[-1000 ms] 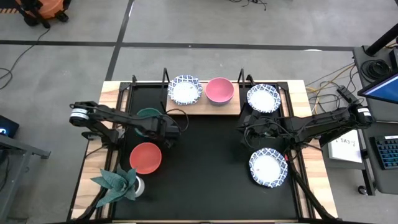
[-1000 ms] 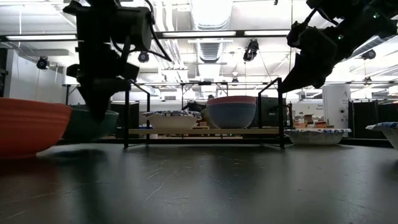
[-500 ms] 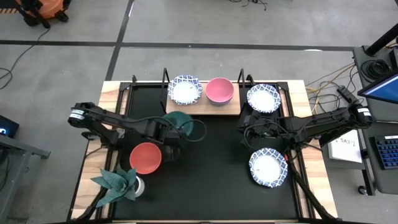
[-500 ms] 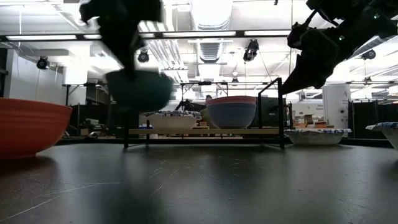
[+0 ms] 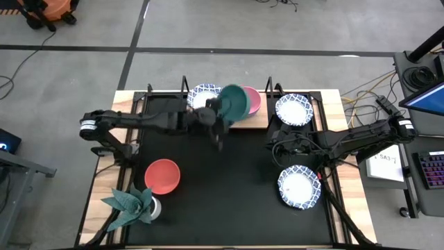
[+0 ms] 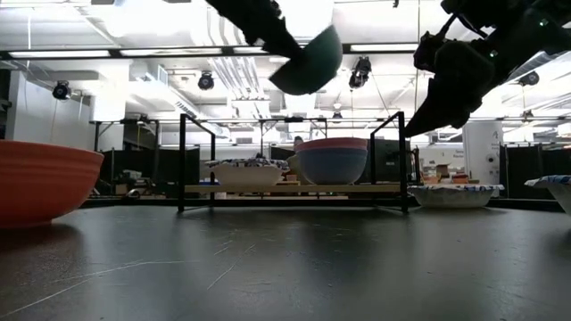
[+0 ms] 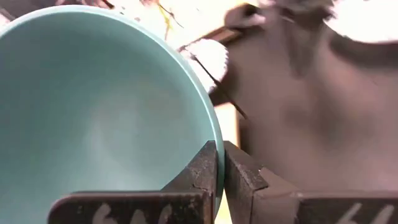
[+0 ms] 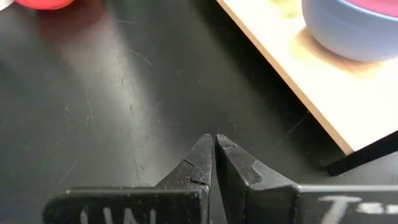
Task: Place and stack bowls onto a shelf
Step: Stack the green bowl on the top of the pink bowl on the shelf
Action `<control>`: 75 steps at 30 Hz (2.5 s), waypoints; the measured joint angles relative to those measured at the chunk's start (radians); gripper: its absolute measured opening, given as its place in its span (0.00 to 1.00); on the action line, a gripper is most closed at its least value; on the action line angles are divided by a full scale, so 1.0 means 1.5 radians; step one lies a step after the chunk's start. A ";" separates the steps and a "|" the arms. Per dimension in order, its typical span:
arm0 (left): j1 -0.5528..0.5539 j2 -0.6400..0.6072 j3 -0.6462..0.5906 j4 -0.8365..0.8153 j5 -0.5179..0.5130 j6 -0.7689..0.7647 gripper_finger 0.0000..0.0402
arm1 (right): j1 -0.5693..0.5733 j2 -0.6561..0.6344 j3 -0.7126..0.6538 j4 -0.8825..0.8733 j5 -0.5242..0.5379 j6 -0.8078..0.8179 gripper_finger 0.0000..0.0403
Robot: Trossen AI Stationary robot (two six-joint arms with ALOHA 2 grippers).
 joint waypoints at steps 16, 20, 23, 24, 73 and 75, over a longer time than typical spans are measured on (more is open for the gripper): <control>0.120 0.173 0.073 0.081 0.085 -0.037 0.00 | 0.001 0.000 0.000 0.010 0.002 -0.002 0.02; 0.127 0.188 0.095 0.069 0.085 -0.040 0.00 | 0.001 0.000 0.000 0.010 0.002 -0.003 0.02; 0.132 0.195 0.100 0.067 0.085 -0.040 0.02 | 0.001 0.000 0.000 0.010 0.002 -0.003 0.02; 0.133 0.196 0.100 0.067 0.086 -0.040 0.03 | 0.001 0.000 0.000 0.010 0.002 -0.003 0.02; -0.035 -0.186 -0.212 0.117 0.072 -0.291 0.24 | -0.294 0.180 0.144 0.273 -0.034 -0.132 0.02; -0.035 -0.186 -0.211 0.108 0.072 -0.291 0.24 | -0.293 0.198 0.143 0.271 -0.036 -0.121 0.02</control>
